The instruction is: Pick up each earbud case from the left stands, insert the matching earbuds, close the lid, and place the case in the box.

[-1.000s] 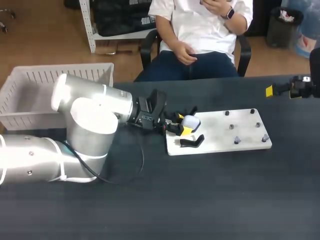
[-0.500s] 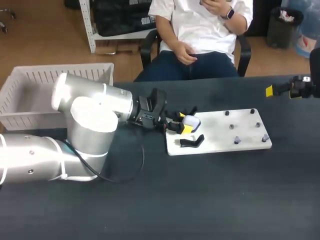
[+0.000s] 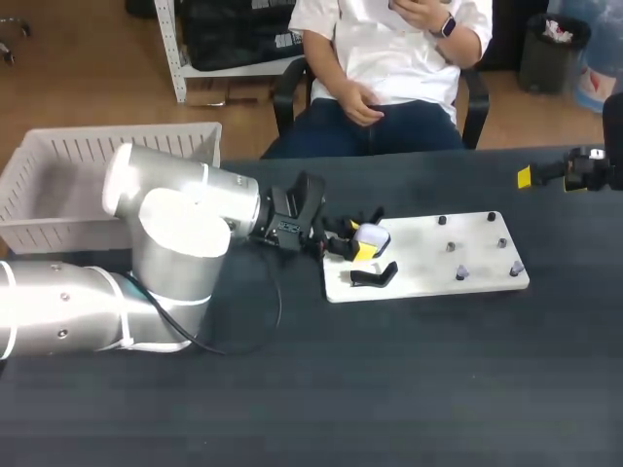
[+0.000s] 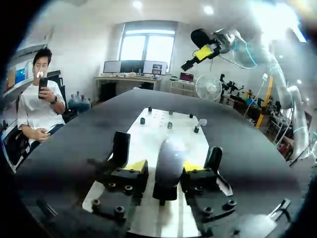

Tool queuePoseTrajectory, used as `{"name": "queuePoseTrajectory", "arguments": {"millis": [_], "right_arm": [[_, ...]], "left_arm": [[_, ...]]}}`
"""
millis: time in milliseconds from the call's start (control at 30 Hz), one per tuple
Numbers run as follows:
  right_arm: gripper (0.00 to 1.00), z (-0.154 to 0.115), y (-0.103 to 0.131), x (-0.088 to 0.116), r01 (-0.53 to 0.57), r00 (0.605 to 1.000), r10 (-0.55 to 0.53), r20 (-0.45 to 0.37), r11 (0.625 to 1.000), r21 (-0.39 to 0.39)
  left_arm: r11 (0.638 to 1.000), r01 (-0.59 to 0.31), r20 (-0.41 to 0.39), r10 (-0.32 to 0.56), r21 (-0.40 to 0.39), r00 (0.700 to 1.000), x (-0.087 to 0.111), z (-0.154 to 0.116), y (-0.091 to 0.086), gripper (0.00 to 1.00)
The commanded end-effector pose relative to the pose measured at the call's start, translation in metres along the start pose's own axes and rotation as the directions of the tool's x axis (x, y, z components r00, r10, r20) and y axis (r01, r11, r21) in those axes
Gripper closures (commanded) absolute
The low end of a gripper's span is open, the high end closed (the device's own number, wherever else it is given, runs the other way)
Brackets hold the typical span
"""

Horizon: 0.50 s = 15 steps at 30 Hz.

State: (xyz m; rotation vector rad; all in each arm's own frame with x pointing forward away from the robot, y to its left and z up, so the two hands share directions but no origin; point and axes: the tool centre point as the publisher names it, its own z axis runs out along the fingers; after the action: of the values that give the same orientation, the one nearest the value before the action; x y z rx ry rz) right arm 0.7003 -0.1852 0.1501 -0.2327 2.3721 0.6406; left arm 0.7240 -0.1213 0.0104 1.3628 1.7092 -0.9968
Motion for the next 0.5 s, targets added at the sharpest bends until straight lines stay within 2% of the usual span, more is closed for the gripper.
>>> {"name": "queuePoseTrajectory", "arguments": {"millis": [33,67,333,500], "right_arm": [[0.0,0.0,0.0,0.0,0.0,1.0,0.0,0.0,1.0,0.001],[0.0,0.0,0.0,0.0,0.0,1.0,0.0,0.0,1.0,0.001],[0.0,0.0,0.0,0.0,0.0,1.0,0.0,0.0,1.0,0.001],[0.0,0.0,0.0,0.0,0.0,1.0,0.0,0.0,1.0,0.001]], "left_arm": [[1.0,0.0,0.003,0.0,0.004,1.0,0.001,0.001,0.002,0.96],[1.0,0.0,0.003,0.0,0.004,1.0,0.001,0.001,0.002,1.0],[1.0,-0.006,0.01,0.006,0.002,1.0,-0.001,-0.003,0.001,1.0],[0.999,-0.034,0.043,0.033,0.003,0.999,-0.012,-0.017,-0.002,1.0]]}}
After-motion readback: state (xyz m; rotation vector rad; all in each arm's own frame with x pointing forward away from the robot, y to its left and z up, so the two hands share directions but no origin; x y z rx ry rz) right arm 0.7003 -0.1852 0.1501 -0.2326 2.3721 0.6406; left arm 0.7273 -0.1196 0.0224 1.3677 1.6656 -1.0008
